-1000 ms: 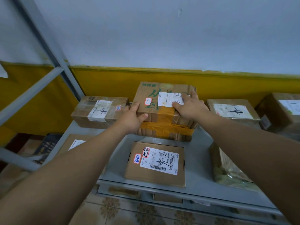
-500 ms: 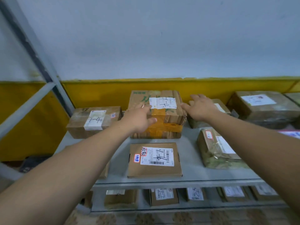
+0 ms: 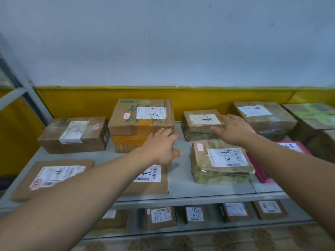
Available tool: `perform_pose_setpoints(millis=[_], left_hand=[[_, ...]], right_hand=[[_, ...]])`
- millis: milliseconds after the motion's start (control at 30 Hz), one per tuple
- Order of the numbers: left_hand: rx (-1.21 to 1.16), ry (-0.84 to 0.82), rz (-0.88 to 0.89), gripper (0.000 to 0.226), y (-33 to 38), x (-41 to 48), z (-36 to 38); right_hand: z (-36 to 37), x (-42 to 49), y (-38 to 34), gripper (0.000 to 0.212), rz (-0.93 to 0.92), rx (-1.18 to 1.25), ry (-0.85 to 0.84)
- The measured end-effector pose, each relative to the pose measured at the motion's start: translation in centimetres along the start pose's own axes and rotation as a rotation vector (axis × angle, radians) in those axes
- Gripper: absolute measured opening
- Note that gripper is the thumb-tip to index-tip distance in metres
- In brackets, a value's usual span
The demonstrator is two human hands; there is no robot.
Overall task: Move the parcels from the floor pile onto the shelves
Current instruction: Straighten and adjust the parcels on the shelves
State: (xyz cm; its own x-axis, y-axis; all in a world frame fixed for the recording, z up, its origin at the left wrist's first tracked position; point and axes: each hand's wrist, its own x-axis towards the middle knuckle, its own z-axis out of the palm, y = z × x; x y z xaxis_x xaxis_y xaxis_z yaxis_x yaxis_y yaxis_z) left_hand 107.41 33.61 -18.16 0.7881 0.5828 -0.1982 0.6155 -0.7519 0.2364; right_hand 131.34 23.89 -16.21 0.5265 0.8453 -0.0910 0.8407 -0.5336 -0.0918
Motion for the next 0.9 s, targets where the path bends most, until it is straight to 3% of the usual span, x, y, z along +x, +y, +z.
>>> perform_pose_setpoints(millis=[233, 367, 500, 900], left_hand=[[-0.457, 0.009, -0.150, 0.062, 7.6, 4.2, 6.0], [-0.614, -0.047, -0.318, 0.076, 9.8, 5.1, 9.0], [-0.813, -0.052, -0.381, 0.074, 11.0, 4.5, 10.6], [-0.782, -0.014, -0.428, 0.074, 10.6, 1.6, 11.5]], right_hand=[[5.0, -0.2, 8.6, 0.077, -0.016, 0.048, -0.202], [7.4, -0.3, 10.2, 0.073, -0.045, 0.164, -0.250], [9.9, -0.6, 10.3, 0.077, -0.037, 0.298, -0.303], [11.5, -2.7, 9.0, 0.081, -0.078, 0.376, -0.304]])
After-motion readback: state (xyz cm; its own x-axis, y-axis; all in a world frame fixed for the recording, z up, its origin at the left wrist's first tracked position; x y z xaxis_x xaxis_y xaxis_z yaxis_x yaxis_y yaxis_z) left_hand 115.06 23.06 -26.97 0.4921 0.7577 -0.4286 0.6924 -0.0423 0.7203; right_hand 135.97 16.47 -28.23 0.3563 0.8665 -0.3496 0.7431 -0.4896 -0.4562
